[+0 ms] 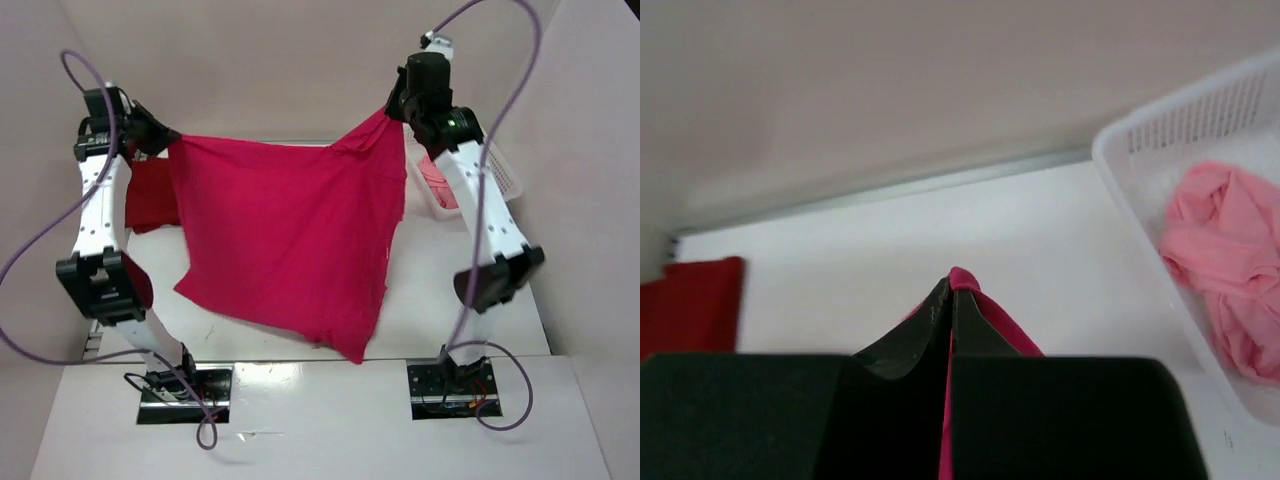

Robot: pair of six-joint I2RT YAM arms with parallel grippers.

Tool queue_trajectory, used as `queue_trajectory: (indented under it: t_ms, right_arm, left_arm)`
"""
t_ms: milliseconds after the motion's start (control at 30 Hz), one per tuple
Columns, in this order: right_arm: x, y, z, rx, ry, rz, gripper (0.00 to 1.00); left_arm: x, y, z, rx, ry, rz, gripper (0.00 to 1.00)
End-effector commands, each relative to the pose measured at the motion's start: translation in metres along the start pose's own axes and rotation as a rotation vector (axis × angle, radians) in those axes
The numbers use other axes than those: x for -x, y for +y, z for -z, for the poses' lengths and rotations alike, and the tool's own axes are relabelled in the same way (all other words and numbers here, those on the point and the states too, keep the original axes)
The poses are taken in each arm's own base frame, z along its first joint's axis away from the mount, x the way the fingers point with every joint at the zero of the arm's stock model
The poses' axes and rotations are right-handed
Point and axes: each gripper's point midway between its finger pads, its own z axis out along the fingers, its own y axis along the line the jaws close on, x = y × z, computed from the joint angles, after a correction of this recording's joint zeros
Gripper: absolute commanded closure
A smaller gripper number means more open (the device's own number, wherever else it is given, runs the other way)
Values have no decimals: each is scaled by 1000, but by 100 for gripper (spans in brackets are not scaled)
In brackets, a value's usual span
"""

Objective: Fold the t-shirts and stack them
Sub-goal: Flatten out the tshirt

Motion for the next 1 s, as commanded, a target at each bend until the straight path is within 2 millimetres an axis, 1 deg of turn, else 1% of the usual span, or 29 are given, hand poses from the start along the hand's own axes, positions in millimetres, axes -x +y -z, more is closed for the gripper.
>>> queue_trajectory:
  t_ms: [0, 33, 67, 100, 133, 167, 200, 233, 267, 333, 367, 400, 433, 467, 533, 567, 600, 633, 667, 700, 733, 767, 800, 833, 867, 900, 933, 967]
  right_arm:
    - [43, 0, -28, 102, -59, -70, 100]
    - [48, 4, -33, 108, -71, -82, 100]
    - [54, 7, -37, 115, -86, -85, 100]
    - [67, 7, -40, 124, -131, -113, 100]
    - [86, 13, -29, 148, -183, -133, 100]
    - [96, 13, -23, 145, -213, -139, 100]
    - [109, 13, -14, 148, -253, -148, 100]
    - [132, 14, 7, 161, -317, -162, 100]
    - [144, 14, 19, 164, -353, -172, 100]
    - [175, 19, 54, 207, -443, -200, 100]
    - [184, 20, 66, 221, -473, -207, 100]
    - [187, 20, 71, 225, -482, -209, 100]
    - [191, 18, 77, 221, -494, -213, 100]
    - [188, 18, 73, 216, -484, -211, 100]
    - [163, 12, 53, 178, -400, -193, 100]
    - [150, 11, 44, 169, -360, -182, 100]
    - [129, 6, 30, 141, -297, -169, 100]
    - [124, 3, 36, 134, -283, -166, 100]
    - [83, -8, 14, 86, -177, -142, 100]
    - [71, -15, 12, 65, -161, -138, 100]
    - [65, -17, 12, 68, -167, -140, 100]
    - [32, -35, 13, 37, -101, -126, 100]
    - [16, -41, 15, 24, -73, -120, 100]
    - [0, -51, 15, -1, -47, -103, 100]
    - [-43, -68, 19, -39, 36, -84, 100]
    - [-64, -77, 23, -57, 76, -74, 100]
    - [-81, -90, 27, -83, 107, -70, 100]
    - [-119, -106, 41, -104, 174, -70, 100]
  left_arm:
    - [16, 2, -37, 1, -35, -40, 100]
    - [18, 0, -44, -5, -22, -38, 100]
    - [24, -3, -49, -9, -26, -40, 100]
    - [33, -18, -55, -40, -32, -52, 100]
    - [42, -26, -54, -54, -48, -58, 100]
    - [49, -37, -52, -80, -56, -65, 100]
    - [49, -37, -57, -79, -38, -62, 100]
    - [57, -47, -52, -96, -57, -59, 100]
    - [75, -73, -32, -159, -114, -75, 100]
    - [91, -79, -17, -198, -149, -62, 100]
    - [98, -81, -10, -208, -170, -54, 100]
    - [105, -82, -6, -221, -187, -59, 100]
    - [105, -82, -6, -221, -187, -59, 100]
    - [109, -79, -5, -215, -193, -56, 100]
    - [109, -78, -5, -214, -195, -66, 100]
    - [106, -75, -8, -206, -185, -62, 100]
    - [104, -71, -12, -197, -177, -70, 100]
    - [101, -63, -16, -173, -168, -75, 100]
    - [97, -53, -22, -140, -156, -73, 100]
    - [96, -49, -20, -121, -161, -92, 100]
    - [89, -34, -23, -67, -151, -88, 100]
    - [82, -31, -26, -49, -147, -101, 100]
    - [75, -20, -27, -20, -138, -103, 100]
    - [79, -28, -9, -40, -184, -116, 100]
    - [42, 14, -30, 44, -94, -81, 100]
    - [34, 25, -30, 60, -99, -88, 100]
    - [25, 30, -15, 78, -106, -86, 100]
    - [12, 51, -15, 135, -95, -85, 100]
